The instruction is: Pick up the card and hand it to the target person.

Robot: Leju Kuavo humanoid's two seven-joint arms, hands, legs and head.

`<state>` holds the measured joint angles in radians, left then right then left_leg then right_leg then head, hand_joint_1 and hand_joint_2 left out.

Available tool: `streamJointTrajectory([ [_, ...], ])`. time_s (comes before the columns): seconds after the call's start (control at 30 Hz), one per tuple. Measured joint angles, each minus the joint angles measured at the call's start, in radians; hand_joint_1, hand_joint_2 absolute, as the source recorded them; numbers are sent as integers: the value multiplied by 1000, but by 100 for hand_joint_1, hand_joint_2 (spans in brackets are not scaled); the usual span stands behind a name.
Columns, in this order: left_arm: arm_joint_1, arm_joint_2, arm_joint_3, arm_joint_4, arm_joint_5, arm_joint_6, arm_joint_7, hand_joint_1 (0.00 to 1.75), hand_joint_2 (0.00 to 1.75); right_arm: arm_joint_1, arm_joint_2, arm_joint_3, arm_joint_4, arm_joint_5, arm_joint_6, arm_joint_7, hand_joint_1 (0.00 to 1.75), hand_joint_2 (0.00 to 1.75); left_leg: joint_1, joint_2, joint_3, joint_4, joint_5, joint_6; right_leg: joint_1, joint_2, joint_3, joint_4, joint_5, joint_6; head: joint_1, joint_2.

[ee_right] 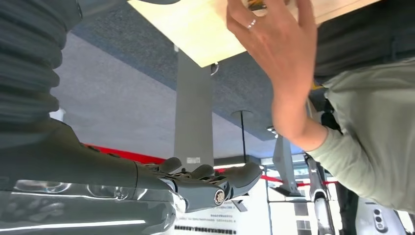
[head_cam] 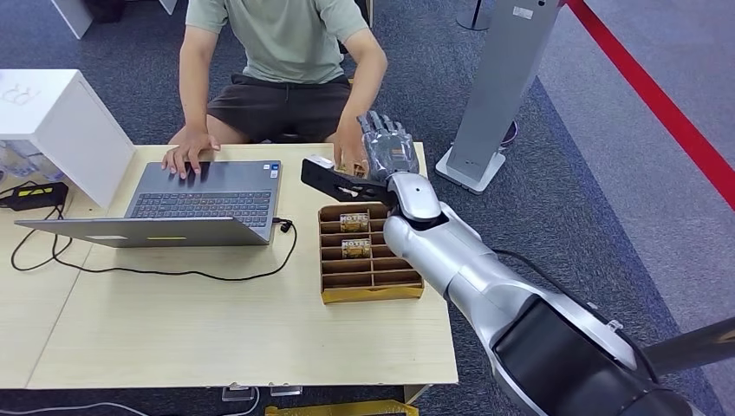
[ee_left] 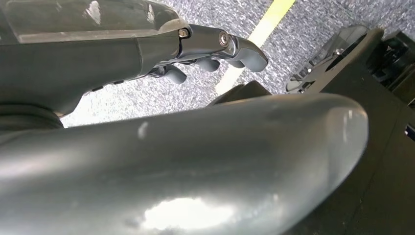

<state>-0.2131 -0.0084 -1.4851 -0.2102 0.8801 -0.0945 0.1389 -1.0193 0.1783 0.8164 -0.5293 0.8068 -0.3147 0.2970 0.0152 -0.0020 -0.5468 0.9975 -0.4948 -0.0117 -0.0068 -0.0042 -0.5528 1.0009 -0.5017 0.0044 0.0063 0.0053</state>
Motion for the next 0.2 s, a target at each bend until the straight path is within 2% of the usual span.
streamJointTrajectory([
  [0.2,3,1,0,0,3,24,-3,0,0,109,-68,-28,-192,-41,33,31,0,175,0,0,1,0,0,0,0,0,1,-1,0,0,0,0],
])
